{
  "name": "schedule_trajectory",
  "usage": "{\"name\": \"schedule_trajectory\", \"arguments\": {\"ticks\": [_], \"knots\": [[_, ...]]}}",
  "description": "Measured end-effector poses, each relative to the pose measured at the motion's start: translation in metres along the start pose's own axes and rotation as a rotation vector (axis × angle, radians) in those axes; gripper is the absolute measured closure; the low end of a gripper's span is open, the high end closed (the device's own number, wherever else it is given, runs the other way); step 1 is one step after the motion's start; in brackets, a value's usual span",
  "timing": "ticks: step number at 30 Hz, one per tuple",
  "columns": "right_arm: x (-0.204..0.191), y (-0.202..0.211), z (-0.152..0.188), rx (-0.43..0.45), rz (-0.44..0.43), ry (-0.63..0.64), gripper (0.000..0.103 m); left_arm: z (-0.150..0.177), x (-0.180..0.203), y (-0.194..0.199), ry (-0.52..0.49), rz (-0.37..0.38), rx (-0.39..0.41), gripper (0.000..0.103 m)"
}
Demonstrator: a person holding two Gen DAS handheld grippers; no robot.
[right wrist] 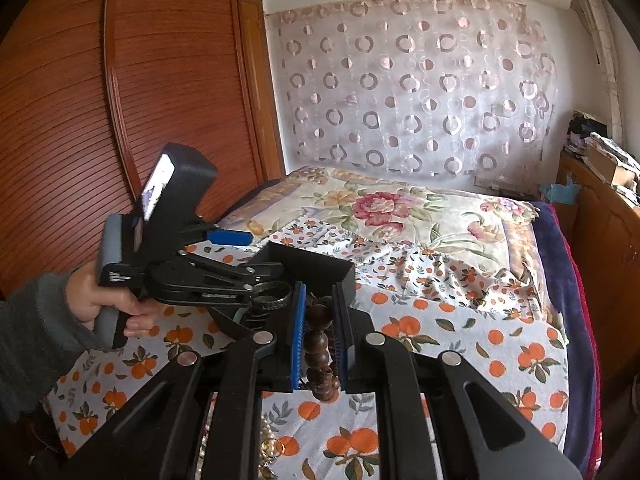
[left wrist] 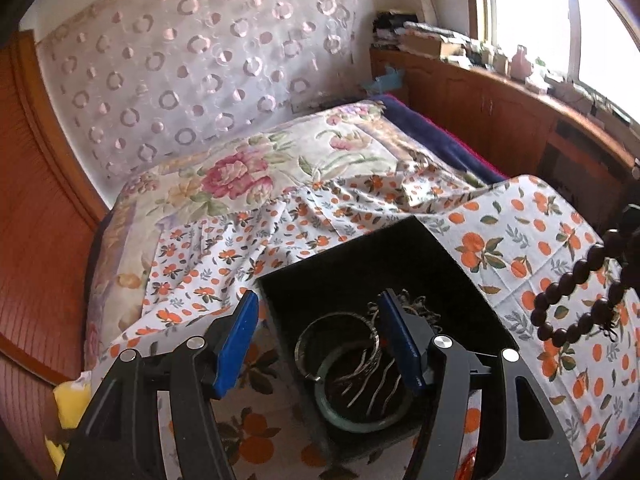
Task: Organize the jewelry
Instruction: 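Lower the metal bangle into the black box and open the left tool, then lower the brown bead bracelet into the black box and open the right tool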
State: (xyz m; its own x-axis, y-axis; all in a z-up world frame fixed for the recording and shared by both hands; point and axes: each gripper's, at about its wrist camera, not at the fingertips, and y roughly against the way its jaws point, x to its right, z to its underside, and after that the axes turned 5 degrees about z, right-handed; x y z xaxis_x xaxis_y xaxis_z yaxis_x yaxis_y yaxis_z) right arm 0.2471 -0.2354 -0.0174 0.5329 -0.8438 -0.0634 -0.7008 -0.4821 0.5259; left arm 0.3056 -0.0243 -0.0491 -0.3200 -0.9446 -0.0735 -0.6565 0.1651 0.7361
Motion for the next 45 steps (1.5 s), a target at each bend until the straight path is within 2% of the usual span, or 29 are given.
{"name": "schedule_trajectory", "arguments": {"ticks": [2, 7, 10, 18, 24, 30, 33, 35, 37, 41, 45], "knots": [[-0.006, -0.004, -0.006, 0.007, -0.008, 0.018, 0.088, 0.006, -0.010, 0.014, 0.034, -0.001, 0.030, 0.035], [-0.026, -0.019, -0.027, 0.020, -0.046, 0.060, 0.088, 0.025, -0.033, 0.044, 0.105, -0.003, 0.082, 0.032], [-0.041, -0.034, -0.038, 0.016, -0.073, 0.079, 0.088, 0.042, -0.049, 0.060, 0.149, -0.012, 0.106, 0.025], [-0.070, -0.076, -0.052, -0.053, -0.177, 0.052, 0.088, 0.079, -0.080, 0.076, 0.192, -0.043, 0.095, 0.023], [-0.069, -0.092, -0.036, -0.127, -0.184, 0.024, 0.088, 0.093, -0.088, 0.080, 0.193, -0.034, 0.088, 0.023], [-0.054, -0.113, -0.014, -0.219, -0.086, 0.050, 0.088, 0.091, -0.084, 0.081, 0.199, -0.014, 0.100, 0.022], [-0.045, -0.109, -0.011, -0.212, -0.043, 0.050, 0.087, 0.089, -0.078, 0.082, 0.198, -0.002, 0.109, 0.023], [-0.041, -0.101, -0.010, -0.192, -0.024, 0.052, 0.077, 0.090, -0.071, 0.082, 0.192, 0.007, 0.109, 0.022], [-0.039, -0.087, -0.007, -0.160, 0.002, 0.060, 0.071, 0.093, -0.066, 0.081, 0.188, 0.011, 0.105, 0.022], [-0.034, -0.055, 0.011, -0.133, 0.011, 0.056, 0.071, 0.106, -0.052, 0.080, 0.205, 0.055, 0.102, 0.022], [-0.037, -0.033, 0.043, -0.160, -0.002, 0.061, 0.071, 0.123, -0.034, 0.078, 0.204, 0.088, 0.086, 0.022]]}}
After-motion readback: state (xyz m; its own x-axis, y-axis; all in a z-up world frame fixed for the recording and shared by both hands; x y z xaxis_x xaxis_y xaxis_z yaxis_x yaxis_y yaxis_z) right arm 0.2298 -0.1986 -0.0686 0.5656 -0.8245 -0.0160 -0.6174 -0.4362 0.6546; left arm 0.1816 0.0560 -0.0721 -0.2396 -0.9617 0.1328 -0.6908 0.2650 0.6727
